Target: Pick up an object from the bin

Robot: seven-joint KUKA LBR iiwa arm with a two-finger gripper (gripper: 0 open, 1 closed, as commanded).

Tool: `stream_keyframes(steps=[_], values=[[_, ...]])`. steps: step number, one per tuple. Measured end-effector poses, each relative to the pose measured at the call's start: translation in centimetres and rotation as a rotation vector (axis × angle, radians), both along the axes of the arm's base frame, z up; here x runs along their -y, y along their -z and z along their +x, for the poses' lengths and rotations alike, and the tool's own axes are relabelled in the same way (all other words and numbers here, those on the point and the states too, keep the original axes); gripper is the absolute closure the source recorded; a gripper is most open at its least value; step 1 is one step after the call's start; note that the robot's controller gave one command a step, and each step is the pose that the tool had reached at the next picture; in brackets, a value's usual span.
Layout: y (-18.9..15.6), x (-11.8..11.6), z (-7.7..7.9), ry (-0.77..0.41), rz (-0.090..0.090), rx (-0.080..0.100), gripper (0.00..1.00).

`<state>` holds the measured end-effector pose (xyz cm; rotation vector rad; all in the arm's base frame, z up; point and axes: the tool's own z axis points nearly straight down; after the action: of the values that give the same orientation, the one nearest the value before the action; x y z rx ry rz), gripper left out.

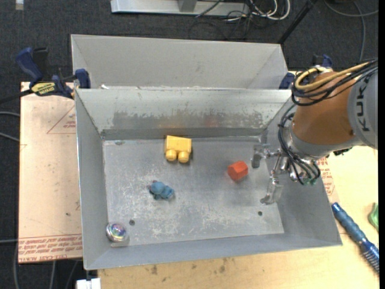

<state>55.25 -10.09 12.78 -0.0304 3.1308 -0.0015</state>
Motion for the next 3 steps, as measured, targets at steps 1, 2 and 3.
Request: stream_keyframes(steps=[1,2,3], values=[[-0.4,-4.0,6.4,-0.192,0.001,-0.003,0.00],[5.7,-2.3,4.8,-0.202,0.002,-0.015,0.00],[5.4,-2.4,5.0,-0.205,0.000,-0.009,1.00]])
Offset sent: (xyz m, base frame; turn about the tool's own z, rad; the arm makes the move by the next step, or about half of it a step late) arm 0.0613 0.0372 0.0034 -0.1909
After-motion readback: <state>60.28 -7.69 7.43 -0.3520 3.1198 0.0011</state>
